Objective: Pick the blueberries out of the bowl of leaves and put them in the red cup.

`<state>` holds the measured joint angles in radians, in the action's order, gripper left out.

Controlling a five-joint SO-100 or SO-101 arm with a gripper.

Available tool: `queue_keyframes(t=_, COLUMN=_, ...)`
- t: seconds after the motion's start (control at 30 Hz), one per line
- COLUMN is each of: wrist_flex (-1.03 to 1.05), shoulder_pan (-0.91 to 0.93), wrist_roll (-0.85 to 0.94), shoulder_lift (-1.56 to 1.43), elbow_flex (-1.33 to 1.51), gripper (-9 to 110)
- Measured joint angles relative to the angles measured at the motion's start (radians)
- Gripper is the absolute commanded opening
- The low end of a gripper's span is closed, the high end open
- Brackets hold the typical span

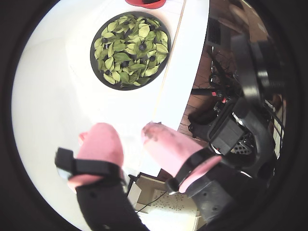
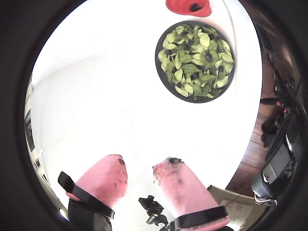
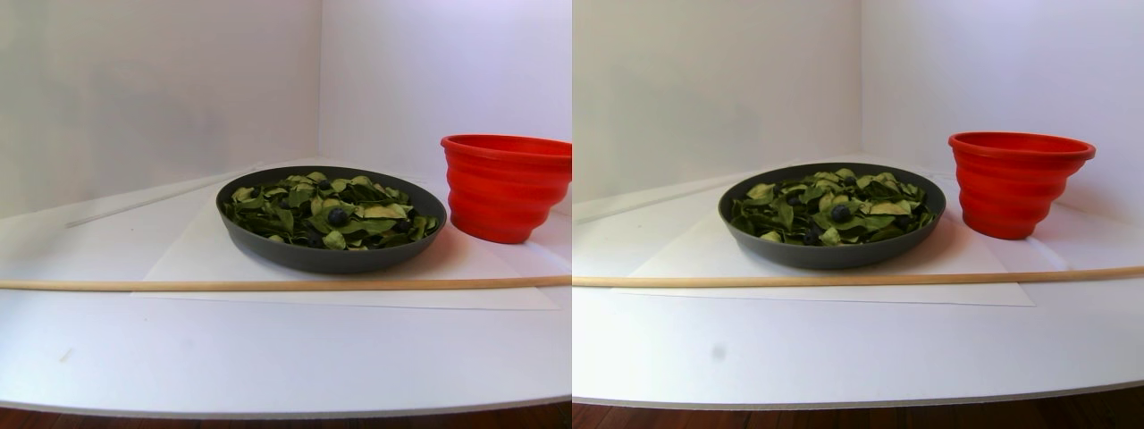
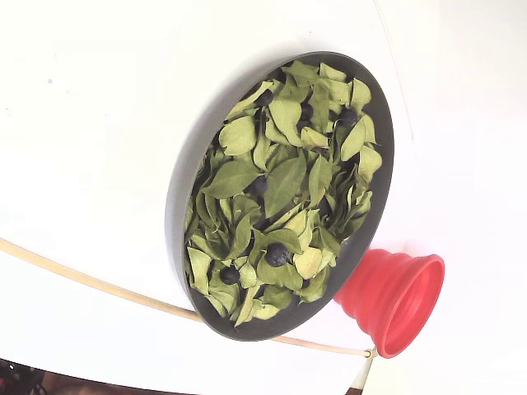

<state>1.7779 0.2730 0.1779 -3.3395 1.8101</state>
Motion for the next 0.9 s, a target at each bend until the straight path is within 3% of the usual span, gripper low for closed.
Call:
queue_keyframes(t=0.5, wrist_flex=-0.031, shoulder_pan=0.044, wrist_roll=0.041, shoulder_lift=0.008, elbow_flex=-0.028, gripper=11)
queue_keyframes(t=0.6, wrist_flex=-0.083, shoulder_pan=0.078, wrist_roll=0.091, shoulder_lift=0.075, elbow_flex=-0.150, gripper=11)
queue_keyframes(t=0.9, wrist_flex=-0.123, shoulder_pan=0.075, wrist_roll=0.258, shoulder_lift=0.110, elbow_flex=-0.060, gripper=11)
